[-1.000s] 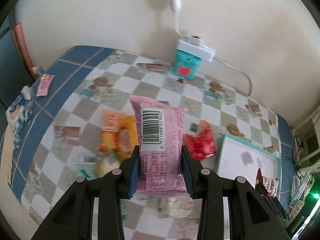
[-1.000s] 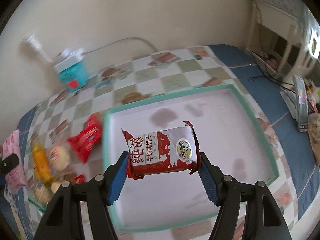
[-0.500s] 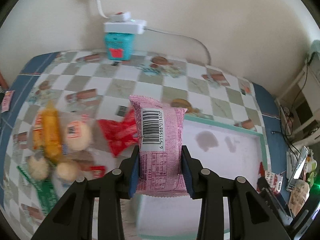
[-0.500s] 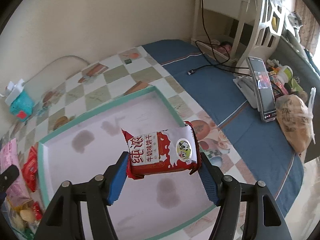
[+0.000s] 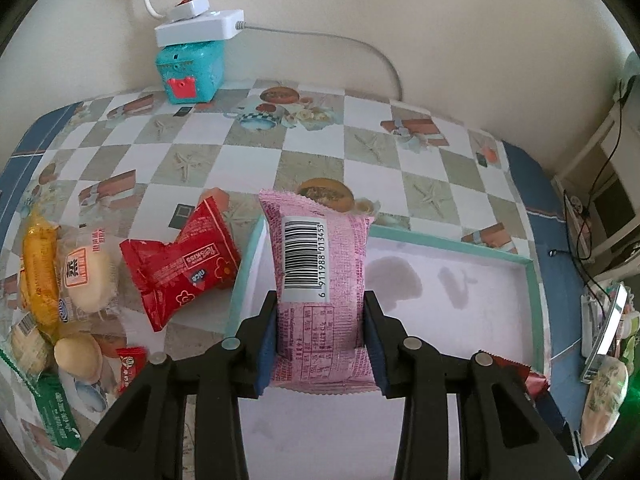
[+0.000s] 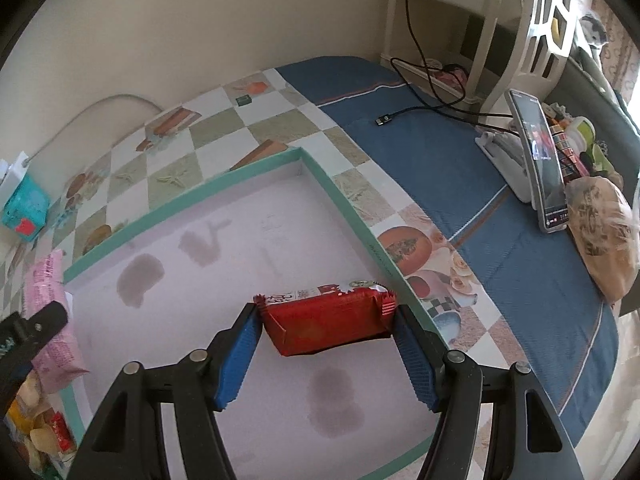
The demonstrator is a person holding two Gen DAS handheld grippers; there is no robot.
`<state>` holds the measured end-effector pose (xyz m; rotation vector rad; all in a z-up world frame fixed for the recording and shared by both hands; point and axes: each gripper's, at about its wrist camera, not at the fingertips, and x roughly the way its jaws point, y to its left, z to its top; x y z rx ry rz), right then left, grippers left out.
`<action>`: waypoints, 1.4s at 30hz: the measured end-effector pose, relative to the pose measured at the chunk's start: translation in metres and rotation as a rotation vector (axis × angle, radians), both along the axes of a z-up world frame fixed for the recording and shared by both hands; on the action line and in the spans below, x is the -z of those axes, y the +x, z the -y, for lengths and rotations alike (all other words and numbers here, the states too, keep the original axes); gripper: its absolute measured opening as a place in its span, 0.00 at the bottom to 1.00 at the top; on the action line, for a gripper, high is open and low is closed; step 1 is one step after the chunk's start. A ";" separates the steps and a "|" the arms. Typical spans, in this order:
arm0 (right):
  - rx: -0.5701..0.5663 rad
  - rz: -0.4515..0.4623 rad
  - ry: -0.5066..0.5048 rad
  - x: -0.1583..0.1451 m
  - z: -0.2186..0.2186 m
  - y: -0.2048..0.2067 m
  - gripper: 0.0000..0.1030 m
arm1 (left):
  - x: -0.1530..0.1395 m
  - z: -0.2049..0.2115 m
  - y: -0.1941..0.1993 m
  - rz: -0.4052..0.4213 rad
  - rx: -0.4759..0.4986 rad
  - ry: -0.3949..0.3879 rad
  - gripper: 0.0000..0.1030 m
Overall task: Organize snacks
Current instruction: 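Carry the biscuit pack in the right tool while the left tool carries the pink bar to the tray, then open both tools to drop the biscuit pack and pink bar into the tray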
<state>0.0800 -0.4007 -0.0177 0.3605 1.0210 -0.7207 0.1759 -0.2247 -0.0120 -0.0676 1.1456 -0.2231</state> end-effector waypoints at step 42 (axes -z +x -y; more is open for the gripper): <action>-0.465 0.126 0.110 -0.047 -0.191 0.006 1.00 | -0.052 -0.299 -0.067 0.082 -0.445 0.164 0.96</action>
